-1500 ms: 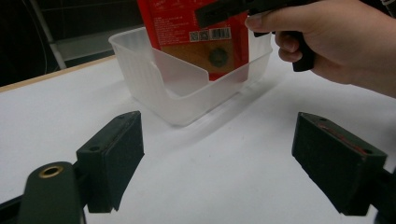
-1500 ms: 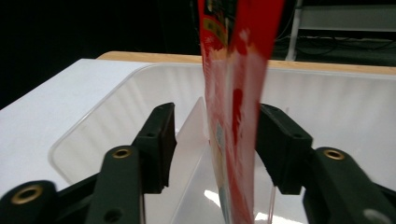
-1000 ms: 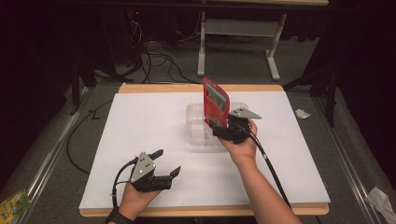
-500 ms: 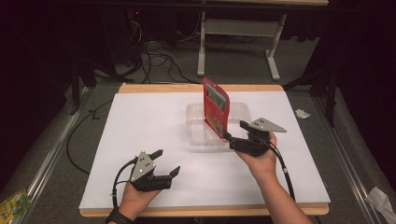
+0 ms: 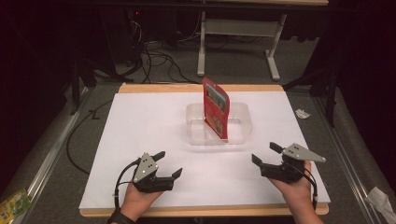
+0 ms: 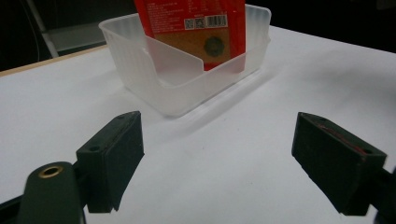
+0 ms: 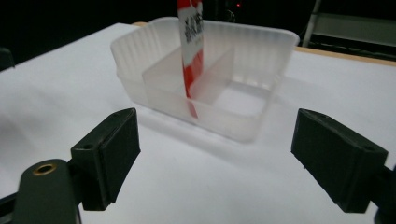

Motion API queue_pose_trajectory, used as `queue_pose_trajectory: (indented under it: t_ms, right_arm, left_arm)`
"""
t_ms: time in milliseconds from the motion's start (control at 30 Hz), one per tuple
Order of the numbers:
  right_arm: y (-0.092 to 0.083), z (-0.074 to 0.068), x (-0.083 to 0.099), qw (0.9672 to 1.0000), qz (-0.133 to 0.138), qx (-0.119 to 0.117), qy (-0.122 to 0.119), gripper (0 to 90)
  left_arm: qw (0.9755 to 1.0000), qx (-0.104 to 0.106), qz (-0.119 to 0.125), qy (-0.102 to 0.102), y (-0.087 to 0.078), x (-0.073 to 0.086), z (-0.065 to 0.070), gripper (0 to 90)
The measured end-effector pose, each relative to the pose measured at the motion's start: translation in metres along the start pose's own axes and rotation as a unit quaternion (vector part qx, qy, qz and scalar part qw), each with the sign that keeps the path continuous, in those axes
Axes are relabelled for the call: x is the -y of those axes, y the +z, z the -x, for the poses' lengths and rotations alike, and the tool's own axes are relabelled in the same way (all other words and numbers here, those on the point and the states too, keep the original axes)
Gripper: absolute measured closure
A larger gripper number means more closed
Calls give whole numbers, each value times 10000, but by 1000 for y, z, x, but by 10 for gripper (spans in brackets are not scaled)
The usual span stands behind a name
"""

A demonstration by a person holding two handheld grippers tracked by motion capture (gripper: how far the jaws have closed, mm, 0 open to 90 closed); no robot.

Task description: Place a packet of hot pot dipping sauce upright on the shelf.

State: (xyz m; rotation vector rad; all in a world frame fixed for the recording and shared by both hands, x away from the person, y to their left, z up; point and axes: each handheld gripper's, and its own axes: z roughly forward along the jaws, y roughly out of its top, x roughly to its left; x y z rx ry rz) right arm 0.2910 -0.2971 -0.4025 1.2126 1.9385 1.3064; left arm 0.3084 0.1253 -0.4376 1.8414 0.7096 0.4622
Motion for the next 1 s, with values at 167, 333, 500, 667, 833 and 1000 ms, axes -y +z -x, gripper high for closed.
queue_pose_trajectory:
  t_ms: [167, 333, 500, 667, 833, 1000]
  right_arm:
    - [-28, 11, 26, 9999, -25, 167, 21, 151]
    - [-30, 15, 31, 9999, -28, 116, 89, 150]
    - [-24, 11, 32, 9999, -103, 56, 15, 148]
    - [-23, 13, 32, 9999, -89, 72, 42, 134]
    - [-23, 13, 32, 9999, -106, 91, 69, 121]
    - [-23, 13, 33, 9998, -118, 106, 99, 118]
  left_arm:
    - [10000, -4, -78, -46, 4, 3, 3, 175]
    - [9999, -36, -119, -37, 8, 2, 8, 175]
    - [9998, -3, -198, 13, 13, 3, 9, 173]
    - [9998, 0, -220, -16, 13, 4, 8, 171]
    - [9999, -23, -154, -48, 9, 3, 7, 167]
    - [9999, -21, -148, -42, 9, 3, 6, 163]
